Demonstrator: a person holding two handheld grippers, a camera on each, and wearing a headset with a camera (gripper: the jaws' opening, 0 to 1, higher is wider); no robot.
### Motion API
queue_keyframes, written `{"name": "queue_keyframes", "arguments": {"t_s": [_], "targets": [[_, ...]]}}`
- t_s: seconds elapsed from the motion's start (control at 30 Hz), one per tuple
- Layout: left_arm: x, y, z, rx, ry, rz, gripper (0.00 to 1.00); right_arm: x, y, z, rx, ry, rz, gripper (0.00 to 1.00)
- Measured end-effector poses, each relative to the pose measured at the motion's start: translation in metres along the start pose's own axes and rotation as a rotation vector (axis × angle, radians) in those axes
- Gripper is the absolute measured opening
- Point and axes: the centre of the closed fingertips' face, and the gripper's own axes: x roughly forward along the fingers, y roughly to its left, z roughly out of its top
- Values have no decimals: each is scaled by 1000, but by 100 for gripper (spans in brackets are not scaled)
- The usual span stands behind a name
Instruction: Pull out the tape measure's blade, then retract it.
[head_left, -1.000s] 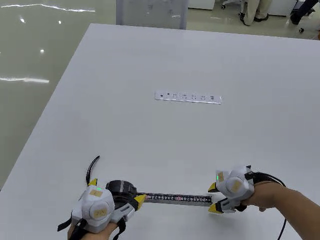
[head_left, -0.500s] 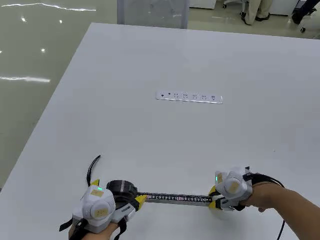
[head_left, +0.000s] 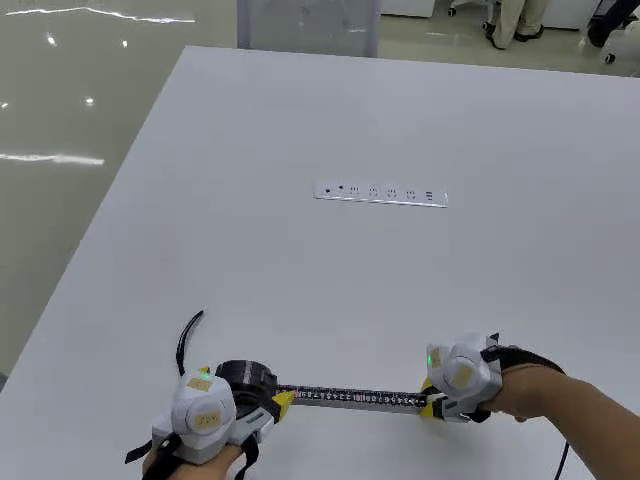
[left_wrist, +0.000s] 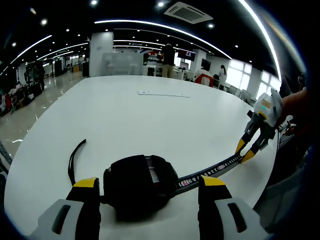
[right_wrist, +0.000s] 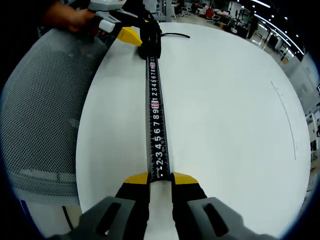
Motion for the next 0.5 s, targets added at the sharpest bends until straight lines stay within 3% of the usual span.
{"name": "queue_keyframes", "arguments": {"t_s": [0.33, 0.43, 0.5], "targets": [[6, 5, -1, -56, -5, 34, 68, 1, 0, 0, 44, 54, 2, 14], [9, 6, -1, -52, -8, 46, 67, 1, -1, 0, 125, 38, -7, 14], [9, 7, -1, -58, -8, 54, 66, 1, -2, -1, 120, 23, -11, 14]]}}
